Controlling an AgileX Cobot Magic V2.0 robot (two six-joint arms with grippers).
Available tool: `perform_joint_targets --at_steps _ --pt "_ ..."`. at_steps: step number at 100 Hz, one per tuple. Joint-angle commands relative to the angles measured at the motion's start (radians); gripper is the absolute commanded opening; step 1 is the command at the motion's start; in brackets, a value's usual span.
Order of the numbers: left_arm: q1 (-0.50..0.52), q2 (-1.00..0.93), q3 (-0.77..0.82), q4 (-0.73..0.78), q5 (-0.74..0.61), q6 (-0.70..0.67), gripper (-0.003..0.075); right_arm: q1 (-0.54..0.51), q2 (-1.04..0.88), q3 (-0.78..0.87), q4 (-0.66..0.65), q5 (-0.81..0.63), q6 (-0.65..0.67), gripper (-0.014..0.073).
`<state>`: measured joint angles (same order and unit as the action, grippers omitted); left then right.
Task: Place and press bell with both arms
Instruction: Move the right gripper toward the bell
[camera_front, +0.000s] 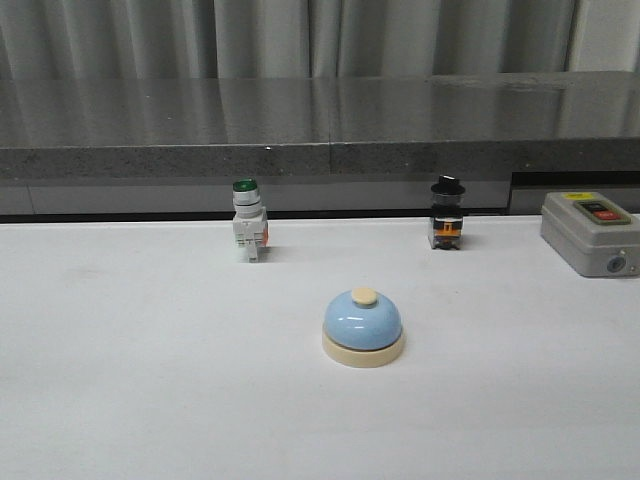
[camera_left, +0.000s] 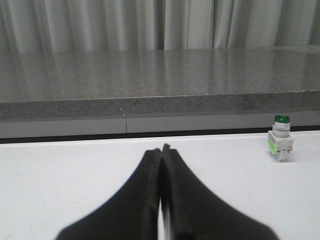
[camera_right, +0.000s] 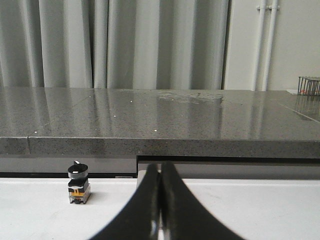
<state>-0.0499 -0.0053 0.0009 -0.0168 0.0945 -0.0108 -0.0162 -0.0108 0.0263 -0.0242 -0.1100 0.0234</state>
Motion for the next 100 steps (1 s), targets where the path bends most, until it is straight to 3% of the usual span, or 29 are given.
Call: perform_joint_targets --at_steps 1,33,50,62,100 --pt "0.004 -0.030 0.041 -0.008 -0.078 0.000 -0.0020 -0.006 0.009 -0.015 -0.005 -0.081 -0.002 -0.0060" --pt "0.004 -0.030 0.041 -0.008 -0.078 0.000 -0.0020 -0.006 0.011 -0.036 -0.005 -0.065 -0.002 -0.0060" --pt "0.004 -0.030 0.041 -0.008 -0.078 0.000 -0.0020 -0.006 0.072 -0.156 -0.005 0.116 -0.002 -0.0060" --pt "0.004 -0.030 0.041 -0.008 -0.078 0.000 -0.0020 -0.006 0.195 -0.282 -0.005 0.231 -0.002 -0.0060" --pt "0.004 -0.030 0.041 -0.008 -0.078 0.000 -0.0020 0.020 0.695 -0.617 0.017 0.341 -0.002 -0.0060"
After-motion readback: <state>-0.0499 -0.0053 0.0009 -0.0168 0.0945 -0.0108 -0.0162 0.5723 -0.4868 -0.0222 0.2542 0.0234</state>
